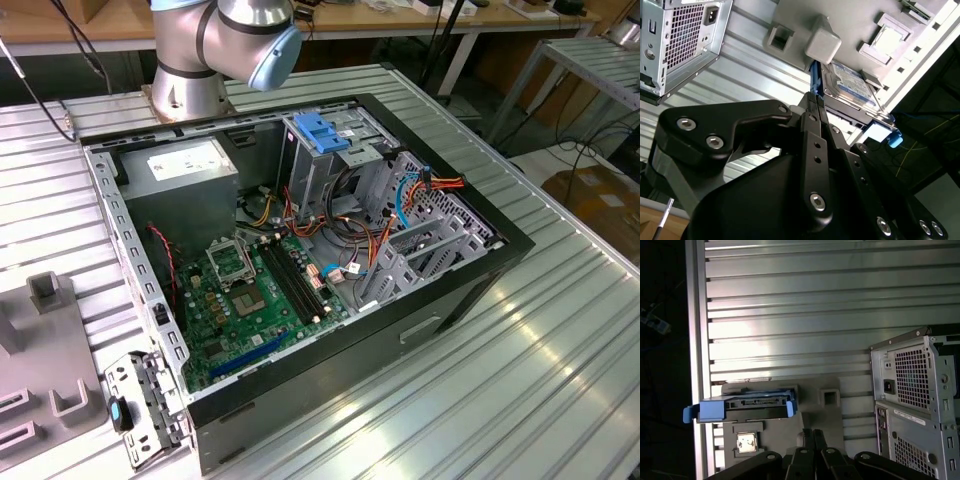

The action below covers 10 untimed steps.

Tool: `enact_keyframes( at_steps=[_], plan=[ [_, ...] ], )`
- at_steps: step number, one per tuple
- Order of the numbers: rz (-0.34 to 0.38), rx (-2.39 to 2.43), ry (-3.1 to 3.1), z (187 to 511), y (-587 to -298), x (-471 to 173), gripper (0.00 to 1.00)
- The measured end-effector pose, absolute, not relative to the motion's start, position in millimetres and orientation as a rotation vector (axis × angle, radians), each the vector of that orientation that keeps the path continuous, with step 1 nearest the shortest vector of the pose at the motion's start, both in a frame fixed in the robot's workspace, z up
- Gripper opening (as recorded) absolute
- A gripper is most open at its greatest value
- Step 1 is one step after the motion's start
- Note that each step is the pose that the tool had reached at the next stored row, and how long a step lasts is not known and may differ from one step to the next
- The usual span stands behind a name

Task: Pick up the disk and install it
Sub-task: 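Reach for the disk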

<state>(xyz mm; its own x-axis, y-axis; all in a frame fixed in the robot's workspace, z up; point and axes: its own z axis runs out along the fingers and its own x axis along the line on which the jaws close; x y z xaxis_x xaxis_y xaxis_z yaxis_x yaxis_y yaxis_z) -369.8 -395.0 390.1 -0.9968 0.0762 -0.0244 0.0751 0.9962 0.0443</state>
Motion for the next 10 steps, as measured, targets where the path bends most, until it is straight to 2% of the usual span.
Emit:
enact_keyframes(
  at_steps=[10],
  plan=[
    [0.068, 0.118, 3.113, 390.1, -395.0, -374.6, 0.15]
  ],
)
